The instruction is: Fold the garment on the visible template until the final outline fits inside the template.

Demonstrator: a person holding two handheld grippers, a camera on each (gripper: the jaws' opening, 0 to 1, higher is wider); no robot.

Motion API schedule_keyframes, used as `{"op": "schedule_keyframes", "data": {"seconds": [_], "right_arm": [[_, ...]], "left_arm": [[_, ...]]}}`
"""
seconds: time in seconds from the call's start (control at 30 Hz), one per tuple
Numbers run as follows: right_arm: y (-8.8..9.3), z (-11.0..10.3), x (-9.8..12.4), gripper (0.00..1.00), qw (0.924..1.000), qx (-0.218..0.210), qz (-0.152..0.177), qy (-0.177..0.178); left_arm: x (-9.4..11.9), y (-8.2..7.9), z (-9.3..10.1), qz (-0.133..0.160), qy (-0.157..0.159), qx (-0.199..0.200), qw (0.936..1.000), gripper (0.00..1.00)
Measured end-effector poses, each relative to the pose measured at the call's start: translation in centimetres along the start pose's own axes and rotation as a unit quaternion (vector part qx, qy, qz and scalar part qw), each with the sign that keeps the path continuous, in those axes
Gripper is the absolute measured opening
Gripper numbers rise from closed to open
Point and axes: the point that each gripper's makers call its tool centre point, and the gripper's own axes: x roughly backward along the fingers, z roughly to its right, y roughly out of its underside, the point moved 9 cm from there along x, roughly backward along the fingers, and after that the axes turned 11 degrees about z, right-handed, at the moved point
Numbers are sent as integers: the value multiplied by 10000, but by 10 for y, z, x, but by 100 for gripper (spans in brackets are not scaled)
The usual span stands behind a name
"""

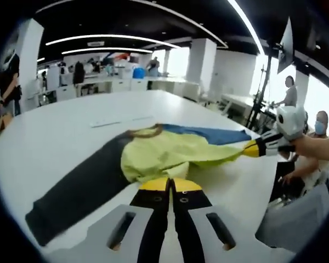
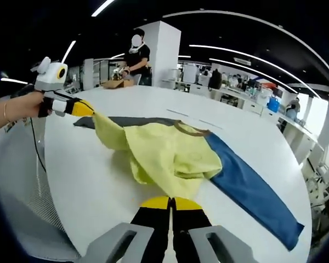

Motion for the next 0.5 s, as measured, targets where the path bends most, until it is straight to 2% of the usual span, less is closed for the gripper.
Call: {"op": "schedule_keyframes", "data": {"seconds": [0.1, 0.23, 0.33, 0.5], "right_arm": [[3, 0, 7, 0, 9999, -107, -39, -61], [6, -3, 14, 0, 9999, -40, -93, -111], [9, -4, 18, 0, 9998, -6, -160, -148], [14, -6, 26, 0, 9996, 54, -249, -117]], "left_arm": [[9, 4, -2, -170, -139, -155, 9996, 0], [21, 8, 1, -201, -103, -121, 9997, 0], [29, 13, 4, -333, -100, -198, 9992, 0], [43, 21, 8, -465, -157, -85, 9988, 0]]}}
